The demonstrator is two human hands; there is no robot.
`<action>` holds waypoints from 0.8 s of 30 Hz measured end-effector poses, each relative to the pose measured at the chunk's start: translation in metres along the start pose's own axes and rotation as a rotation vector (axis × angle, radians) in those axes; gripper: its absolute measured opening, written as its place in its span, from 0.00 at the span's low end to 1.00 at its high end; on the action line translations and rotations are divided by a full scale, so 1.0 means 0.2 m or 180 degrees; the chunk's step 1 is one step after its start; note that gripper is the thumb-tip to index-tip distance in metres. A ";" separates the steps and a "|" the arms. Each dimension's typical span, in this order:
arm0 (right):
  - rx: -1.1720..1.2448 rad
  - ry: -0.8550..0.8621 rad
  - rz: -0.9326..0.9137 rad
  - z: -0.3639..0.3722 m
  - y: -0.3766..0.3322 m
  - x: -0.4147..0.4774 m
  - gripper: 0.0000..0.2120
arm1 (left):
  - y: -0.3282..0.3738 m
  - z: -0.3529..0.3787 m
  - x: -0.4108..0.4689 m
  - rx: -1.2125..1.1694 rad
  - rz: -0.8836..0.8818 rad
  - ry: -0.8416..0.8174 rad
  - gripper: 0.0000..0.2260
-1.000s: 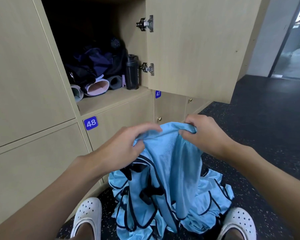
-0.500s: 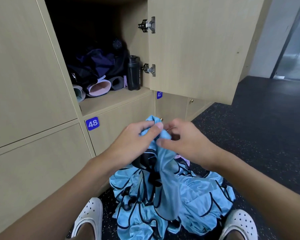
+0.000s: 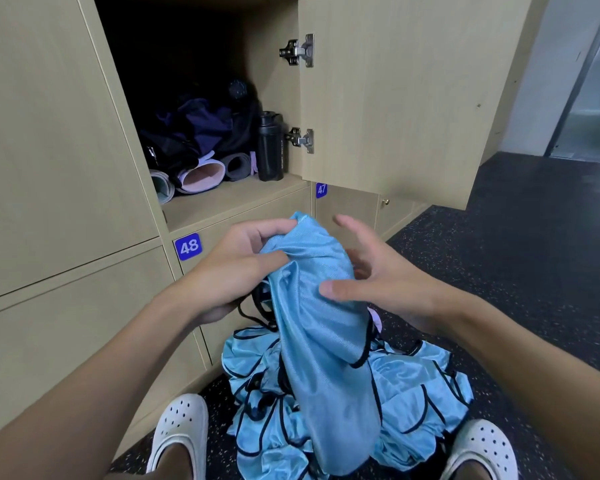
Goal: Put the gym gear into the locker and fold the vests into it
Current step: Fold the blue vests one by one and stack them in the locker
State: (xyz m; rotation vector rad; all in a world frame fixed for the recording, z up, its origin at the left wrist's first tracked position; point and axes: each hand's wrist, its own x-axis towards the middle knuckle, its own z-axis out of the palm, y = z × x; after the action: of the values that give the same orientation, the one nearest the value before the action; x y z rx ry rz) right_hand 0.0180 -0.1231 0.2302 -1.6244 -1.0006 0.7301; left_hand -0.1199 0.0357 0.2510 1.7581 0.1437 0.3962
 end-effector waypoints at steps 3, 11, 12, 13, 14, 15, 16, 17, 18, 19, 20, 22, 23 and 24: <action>0.0169 -0.0151 0.0026 0.01 -0.01 -0.01 0.42 | 0.02 0.01 0.01 -0.0280 -0.0170 0.0162 0.16; 0.1038 0.1258 -0.0418 0.01 -0.04 0.02 0.34 | -0.04 0.14 -0.01 -0.0905 -0.0991 0.0590 0.51; 0.1098 0.1401 -0.0478 0.01 -0.05 0.02 0.32 | -0.05 0.16 -0.01 -0.0859 -0.1042 0.0564 0.55; 0.1116 0.1486 -0.0492 0.00 -0.05 0.02 0.32 | -0.06 0.18 -0.02 -0.0806 -0.1038 0.0562 0.58; 0.1114 0.1524 -0.0464 0.00 -0.05 0.02 0.32 | -0.06 0.20 -0.02 -0.0784 -0.0995 0.0571 0.58; 0.1098 0.1530 -0.0414 0.00 -0.05 0.01 0.33 | -0.07 0.21 -0.02 -0.0813 -0.0940 0.0604 0.58; 0.1073 0.1504 -0.0358 0.00 -0.05 0.01 0.34 | -0.07 0.22 -0.02 -0.0892 -0.0867 0.0679 0.56; 0.1050 0.1426 -0.0291 0.00 -0.04 0.01 0.36 | -0.07 0.22 -0.02 -0.0988 -0.0797 0.0784 0.53; 0.1038 0.1296 -0.0229 -0.01 -0.03 0.01 0.39 | -0.07 0.23 -0.02 -0.1081 -0.0719 0.0883 0.51; 0.1034 0.1132 -0.0183 -0.01 -0.02 0.01 0.43 | -0.06 0.23 -0.02 -0.1148 -0.0634 0.0989 0.50; 0.1035 0.0961 -0.0169 -0.01 -0.02 0.01 0.47 | -0.06 0.23 -0.01 -0.1180 -0.0552 0.1127 0.49; 0.0970 0.0649 -0.0211 0.00 0.00 0.00 0.54 | -0.05 0.22 0.01 -0.1215 -0.0409 0.1442 0.47; 0.0908 0.0525 -0.0260 0.00 0.01 0.00 0.56 | -0.04 0.21 0.02 -0.1231 -0.0355 0.1574 0.46; 0.0830 0.0436 -0.0325 0.02 0.02 0.00 0.57 | -0.04 0.21 0.02 -0.1234 -0.0307 0.1682 0.45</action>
State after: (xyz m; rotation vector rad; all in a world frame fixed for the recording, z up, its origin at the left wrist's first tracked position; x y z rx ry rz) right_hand 0.0165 -0.1223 0.2249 -1.3681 -0.8457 0.6426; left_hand -0.1007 0.0005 0.2358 1.2308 0.4922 0.7588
